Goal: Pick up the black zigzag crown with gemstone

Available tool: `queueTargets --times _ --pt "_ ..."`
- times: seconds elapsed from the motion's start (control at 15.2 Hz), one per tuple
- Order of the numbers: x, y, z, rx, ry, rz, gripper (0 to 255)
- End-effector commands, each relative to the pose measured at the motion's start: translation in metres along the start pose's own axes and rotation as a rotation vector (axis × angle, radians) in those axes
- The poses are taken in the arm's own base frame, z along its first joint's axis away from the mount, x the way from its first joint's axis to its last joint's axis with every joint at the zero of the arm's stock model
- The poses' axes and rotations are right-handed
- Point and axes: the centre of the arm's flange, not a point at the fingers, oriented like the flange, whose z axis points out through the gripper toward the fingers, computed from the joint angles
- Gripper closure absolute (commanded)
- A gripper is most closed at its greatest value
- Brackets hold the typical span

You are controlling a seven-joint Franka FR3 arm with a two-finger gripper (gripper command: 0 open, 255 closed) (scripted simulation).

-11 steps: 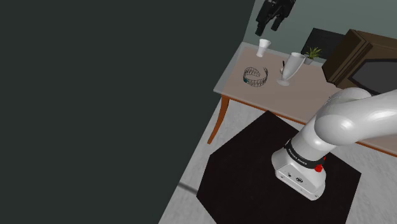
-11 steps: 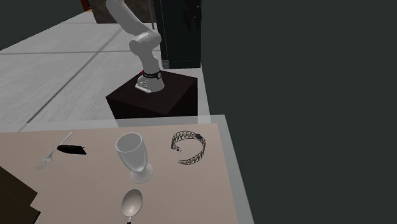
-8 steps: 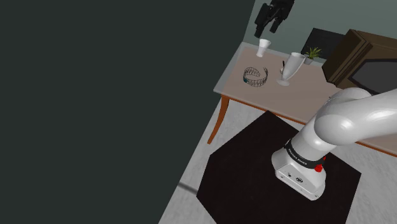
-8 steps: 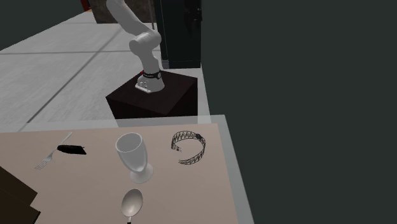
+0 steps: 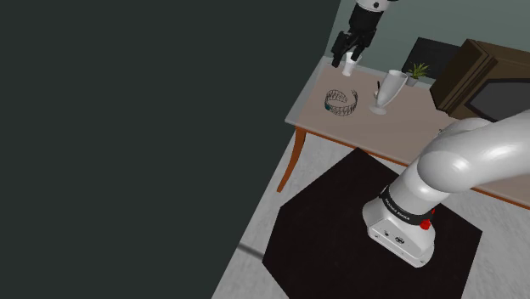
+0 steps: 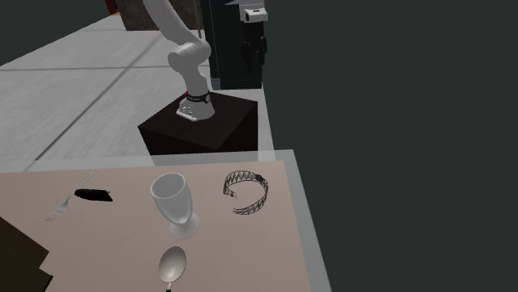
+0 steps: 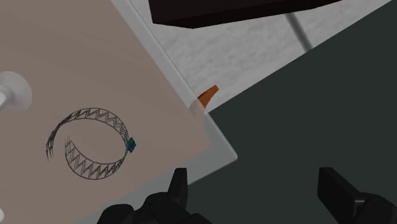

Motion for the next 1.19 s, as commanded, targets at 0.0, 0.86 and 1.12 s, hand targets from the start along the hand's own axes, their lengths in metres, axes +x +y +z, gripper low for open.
queueTargets --times 0.0,0.86,1.12 --pt "0.009 0.014 0.023 -0.001 0.001 0.012 0" --pt "0.06 0.103 0.16 -0.008 -0.001 0.086 0" --pt "0.074 0.131 0.202 -0.01 -0.002 0.109 0"
